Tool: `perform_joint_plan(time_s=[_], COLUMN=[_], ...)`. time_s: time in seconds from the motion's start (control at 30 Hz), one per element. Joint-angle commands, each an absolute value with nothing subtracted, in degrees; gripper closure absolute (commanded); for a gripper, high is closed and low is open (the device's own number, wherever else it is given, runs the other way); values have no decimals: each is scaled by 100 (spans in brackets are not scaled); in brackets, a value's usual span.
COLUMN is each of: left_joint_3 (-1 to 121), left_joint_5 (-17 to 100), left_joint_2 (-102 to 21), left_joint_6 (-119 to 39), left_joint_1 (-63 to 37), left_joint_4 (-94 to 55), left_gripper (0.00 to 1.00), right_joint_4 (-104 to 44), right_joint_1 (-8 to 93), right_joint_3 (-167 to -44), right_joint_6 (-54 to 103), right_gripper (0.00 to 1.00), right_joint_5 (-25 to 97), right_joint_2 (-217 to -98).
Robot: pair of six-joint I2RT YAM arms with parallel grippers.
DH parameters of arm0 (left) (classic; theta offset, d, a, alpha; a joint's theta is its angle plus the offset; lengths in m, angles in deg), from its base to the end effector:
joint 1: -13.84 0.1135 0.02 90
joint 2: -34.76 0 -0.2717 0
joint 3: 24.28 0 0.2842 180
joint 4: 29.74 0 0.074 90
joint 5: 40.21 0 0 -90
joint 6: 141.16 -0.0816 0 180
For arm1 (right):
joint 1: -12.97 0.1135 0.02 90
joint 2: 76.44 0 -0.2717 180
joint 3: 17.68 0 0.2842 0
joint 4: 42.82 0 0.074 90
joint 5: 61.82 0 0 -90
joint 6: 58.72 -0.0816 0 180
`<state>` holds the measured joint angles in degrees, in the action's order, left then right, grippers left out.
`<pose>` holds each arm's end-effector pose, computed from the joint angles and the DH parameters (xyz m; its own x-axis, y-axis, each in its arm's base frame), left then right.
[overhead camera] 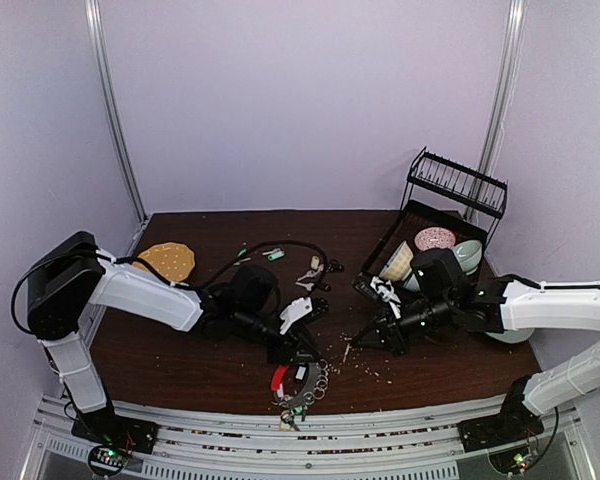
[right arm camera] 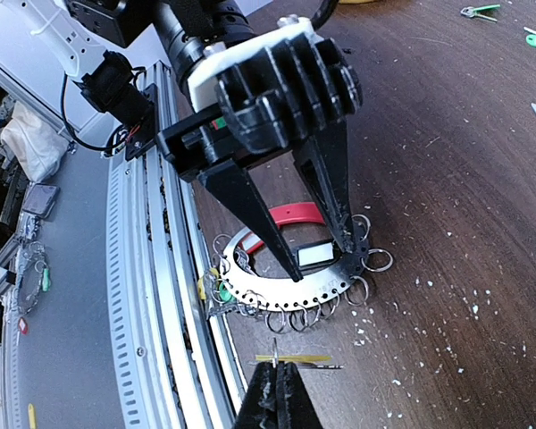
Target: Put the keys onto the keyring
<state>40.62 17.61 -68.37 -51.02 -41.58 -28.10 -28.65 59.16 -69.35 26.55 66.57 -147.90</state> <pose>0.1996 -0.3662 0.1105 -0.3661 0.5274 -0.7667 0.9280 0.1451 -0.3433 0.1818 0.2627 0.1978 -0.4614 -0.3877 -0.7980 -0.8872 0.2036 0.4141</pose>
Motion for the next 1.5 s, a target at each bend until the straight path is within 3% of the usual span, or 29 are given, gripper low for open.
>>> perform_joint_plan(time_s=[0.0, 0.23, 0.43, 0.7, 1.2, 1.37, 1.47], left_joint_3=[4747, 6525, 7828, 8847, 8520, 8438, 8255], left_joint_5=[2167, 1566, 979, 579, 1175, 1740, 1844], left_joint_2=[-7159, -8030, -8867, -9685, -9564, -9349, -9123], left_joint_6=[-5713, -6831, -7987, -8387, -8257, -8140, -8232], left_joint_1=[-4076, -3837, -3716, -3719, -3974, -3970, -3971], left_joint_4=[-1969, 412, 2299, 3233, 3387, 3413, 3405], left_gripper=[67, 52, 52, 52, 61, 81, 83], right_joint_4=[-2879, -2887, -2874, -2905, -2982, -2999, -2983], right_joint_1=[5852, 5840, 5832, 5832, 5832, 5832, 5835], right_joint_3=[-6867, -6839, -6812, -6773, -6697, -6694, -6698], right_joint_6=[2617, 2619, 2594, 2546, 2530, 2530, 2531], right_gripper=[100, 100, 100, 100, 100, 100, 100], right_joint_5=[6517, 6497, 6467, 6465, 6474, 6453, 6443], right_joint_2=[-14701, -14586, -14453, -14320, -14143, -14107, -14092])
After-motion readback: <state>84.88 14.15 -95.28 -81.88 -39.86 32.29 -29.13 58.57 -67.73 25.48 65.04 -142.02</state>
